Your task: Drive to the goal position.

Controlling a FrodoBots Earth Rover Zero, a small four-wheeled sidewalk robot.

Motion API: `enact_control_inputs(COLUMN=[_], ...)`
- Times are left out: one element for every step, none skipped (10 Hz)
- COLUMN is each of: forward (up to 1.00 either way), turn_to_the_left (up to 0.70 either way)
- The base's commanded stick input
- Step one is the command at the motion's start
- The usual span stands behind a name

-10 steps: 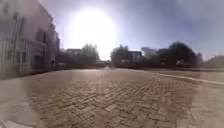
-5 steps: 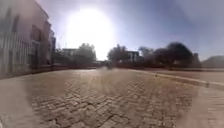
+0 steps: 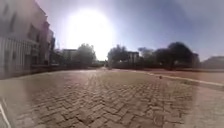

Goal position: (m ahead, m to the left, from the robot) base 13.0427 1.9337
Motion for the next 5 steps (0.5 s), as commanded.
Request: enact_control_inputs(forward=[1.0, 1.0, 1.0, 1.0, 1.0], turn_to_the_left=[0.15, 0.23, 0.27, 0.27, 0.25])
